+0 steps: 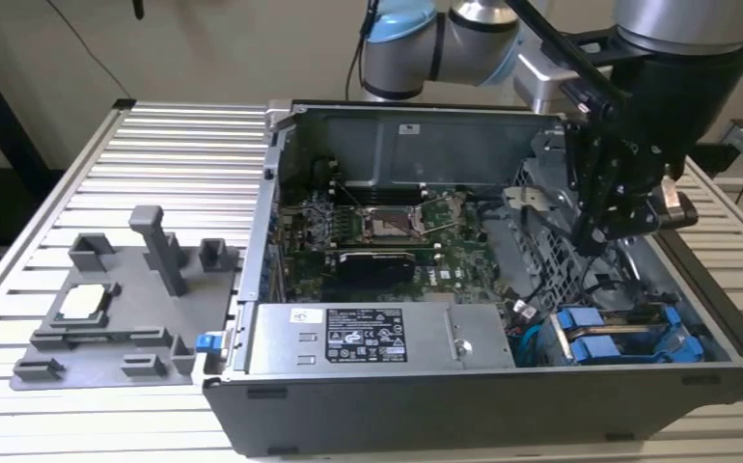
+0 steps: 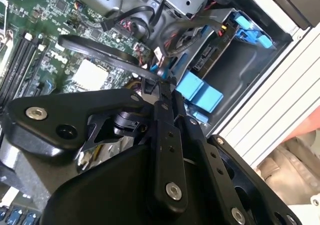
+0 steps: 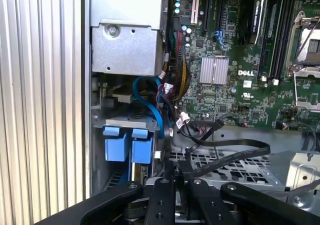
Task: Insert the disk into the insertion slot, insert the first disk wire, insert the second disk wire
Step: 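Insert the second disk wire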
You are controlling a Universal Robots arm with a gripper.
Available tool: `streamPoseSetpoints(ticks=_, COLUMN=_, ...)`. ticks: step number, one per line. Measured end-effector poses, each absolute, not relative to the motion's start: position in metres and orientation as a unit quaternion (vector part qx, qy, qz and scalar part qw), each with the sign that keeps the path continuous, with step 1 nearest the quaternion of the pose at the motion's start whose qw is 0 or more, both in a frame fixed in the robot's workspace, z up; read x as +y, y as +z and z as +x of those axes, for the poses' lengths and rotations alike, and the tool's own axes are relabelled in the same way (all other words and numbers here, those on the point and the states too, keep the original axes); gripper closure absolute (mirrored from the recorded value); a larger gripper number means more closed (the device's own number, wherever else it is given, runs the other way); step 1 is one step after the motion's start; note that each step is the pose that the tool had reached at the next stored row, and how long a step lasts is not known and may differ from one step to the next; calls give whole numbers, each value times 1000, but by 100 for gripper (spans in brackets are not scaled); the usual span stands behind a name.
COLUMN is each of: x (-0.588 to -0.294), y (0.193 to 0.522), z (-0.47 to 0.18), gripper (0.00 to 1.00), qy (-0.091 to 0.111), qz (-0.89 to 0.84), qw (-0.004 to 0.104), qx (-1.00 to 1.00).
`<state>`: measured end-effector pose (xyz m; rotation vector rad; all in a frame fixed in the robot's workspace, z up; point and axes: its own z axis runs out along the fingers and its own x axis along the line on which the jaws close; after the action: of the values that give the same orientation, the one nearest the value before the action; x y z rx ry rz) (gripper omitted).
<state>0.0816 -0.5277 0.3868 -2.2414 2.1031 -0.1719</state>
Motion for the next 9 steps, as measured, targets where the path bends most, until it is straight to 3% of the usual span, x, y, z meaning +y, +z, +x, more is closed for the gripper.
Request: streamPoseSetpoints(ticks=9, x=-546, y=386, z=90, gripper=84, qy=-50, qz=-728, qw=26, qx=683)
